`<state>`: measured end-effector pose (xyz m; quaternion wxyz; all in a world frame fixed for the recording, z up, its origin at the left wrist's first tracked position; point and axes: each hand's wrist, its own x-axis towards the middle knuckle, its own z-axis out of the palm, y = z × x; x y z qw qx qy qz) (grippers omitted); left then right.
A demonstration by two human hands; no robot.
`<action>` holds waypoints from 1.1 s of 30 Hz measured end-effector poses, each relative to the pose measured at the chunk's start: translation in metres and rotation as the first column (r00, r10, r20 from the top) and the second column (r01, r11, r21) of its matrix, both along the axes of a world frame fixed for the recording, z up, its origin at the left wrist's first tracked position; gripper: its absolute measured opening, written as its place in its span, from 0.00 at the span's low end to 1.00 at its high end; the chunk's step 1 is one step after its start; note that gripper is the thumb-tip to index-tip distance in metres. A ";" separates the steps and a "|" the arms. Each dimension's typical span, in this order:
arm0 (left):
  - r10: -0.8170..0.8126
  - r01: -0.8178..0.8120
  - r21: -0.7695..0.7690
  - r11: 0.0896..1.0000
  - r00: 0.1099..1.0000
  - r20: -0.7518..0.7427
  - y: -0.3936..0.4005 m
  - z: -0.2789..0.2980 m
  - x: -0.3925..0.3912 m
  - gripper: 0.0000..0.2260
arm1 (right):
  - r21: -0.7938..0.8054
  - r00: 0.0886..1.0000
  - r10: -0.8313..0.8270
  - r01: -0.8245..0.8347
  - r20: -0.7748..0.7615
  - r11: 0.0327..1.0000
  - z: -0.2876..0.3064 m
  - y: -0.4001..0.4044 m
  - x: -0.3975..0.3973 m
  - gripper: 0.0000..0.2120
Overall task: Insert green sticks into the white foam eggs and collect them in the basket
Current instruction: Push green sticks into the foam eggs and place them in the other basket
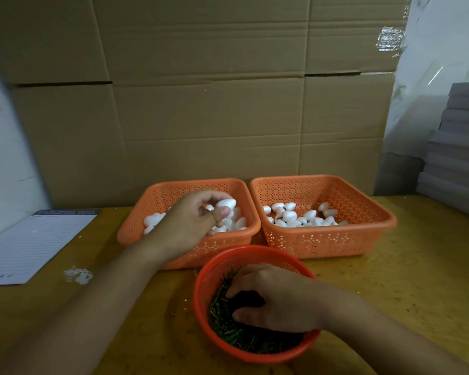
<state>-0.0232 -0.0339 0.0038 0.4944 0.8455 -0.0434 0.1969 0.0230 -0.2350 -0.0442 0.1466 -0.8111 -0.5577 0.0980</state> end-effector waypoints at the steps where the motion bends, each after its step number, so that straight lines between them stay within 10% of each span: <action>1: -0.027 0.027 -0.028 0.999 1.000 -0.006 -0.004 -0.001 -0.006 0.05 | 0.000 1.000 -0.001 0.001 0.000 1.000 0.000 0.000 0.000 0.19; 33: -0.175 0.126 -0.399 0.908 0.980 -0.090 -0.016 -0.021 -0.026 0.16 | 0.005 1.000 -0.007 0.007 0.029 1.000 -0.004 0.001 0.000 0.19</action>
